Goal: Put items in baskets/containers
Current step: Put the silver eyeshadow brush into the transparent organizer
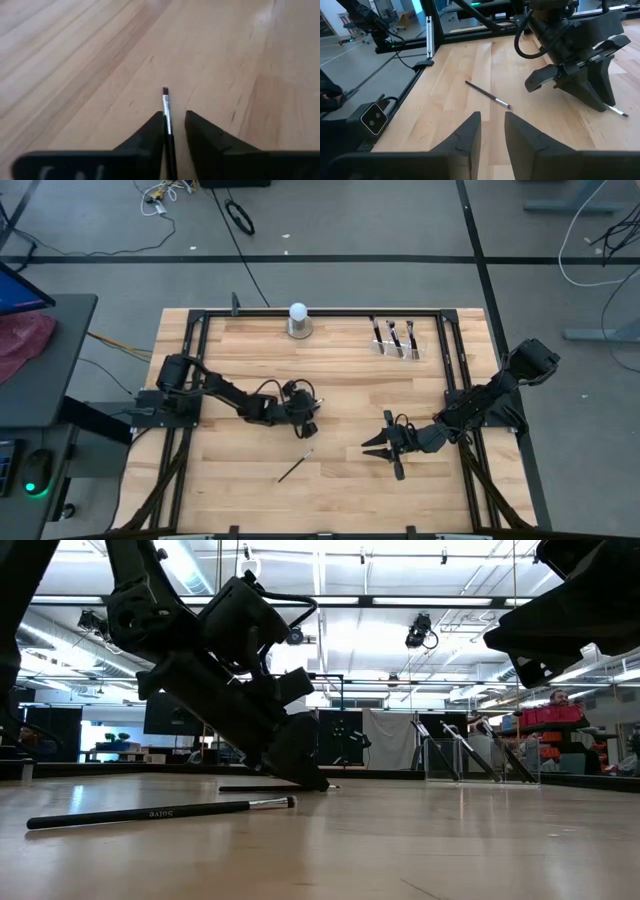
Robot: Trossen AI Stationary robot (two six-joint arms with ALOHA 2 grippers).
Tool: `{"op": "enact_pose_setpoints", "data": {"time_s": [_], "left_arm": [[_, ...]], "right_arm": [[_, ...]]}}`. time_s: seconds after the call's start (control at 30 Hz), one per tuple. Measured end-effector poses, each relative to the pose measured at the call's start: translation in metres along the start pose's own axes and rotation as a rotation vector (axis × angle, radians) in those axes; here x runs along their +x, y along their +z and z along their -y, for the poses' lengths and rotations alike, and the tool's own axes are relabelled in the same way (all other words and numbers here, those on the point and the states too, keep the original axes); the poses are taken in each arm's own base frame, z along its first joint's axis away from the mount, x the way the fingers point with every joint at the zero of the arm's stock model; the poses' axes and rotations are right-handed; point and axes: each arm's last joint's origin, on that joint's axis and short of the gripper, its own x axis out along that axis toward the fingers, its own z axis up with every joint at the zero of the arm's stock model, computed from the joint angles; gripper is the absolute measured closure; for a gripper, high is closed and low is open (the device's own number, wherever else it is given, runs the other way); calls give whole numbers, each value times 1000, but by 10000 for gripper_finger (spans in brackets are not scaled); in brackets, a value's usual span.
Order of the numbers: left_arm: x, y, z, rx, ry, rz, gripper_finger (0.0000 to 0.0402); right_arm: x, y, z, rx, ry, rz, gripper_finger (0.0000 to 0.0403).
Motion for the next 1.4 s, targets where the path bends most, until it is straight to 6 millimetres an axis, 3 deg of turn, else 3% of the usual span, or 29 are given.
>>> {"op": "enact_pose_setpoints", "data": {"time_s": [0.2,0.37,0.6,0.83,0.93,1.17,1.4], "left_arm": [[-6,-10,5,-12,27,-73,261],[-14,-19,13,-11,35,-115,258],[-20,-29,13,-48,15,-115,301],[-23,-38,7,-68,-30,-72,386],[-23,-38,7,-35,-37,-64,385],[-25,-25,13,-11,-130,81,390],[-33,4,32,-53,-301,285,383]], "right_arm": [[0,0,0,0,0,0,316],[0,0,0,0,0,0,316],[0,0,0,4,0,0,316],[0,1,0,6,2,5,316],[0,1,0,6,2,5,316],[1,-1,0,17,0,0,316],[15,-31,6,80,-52,-104,310]]}}
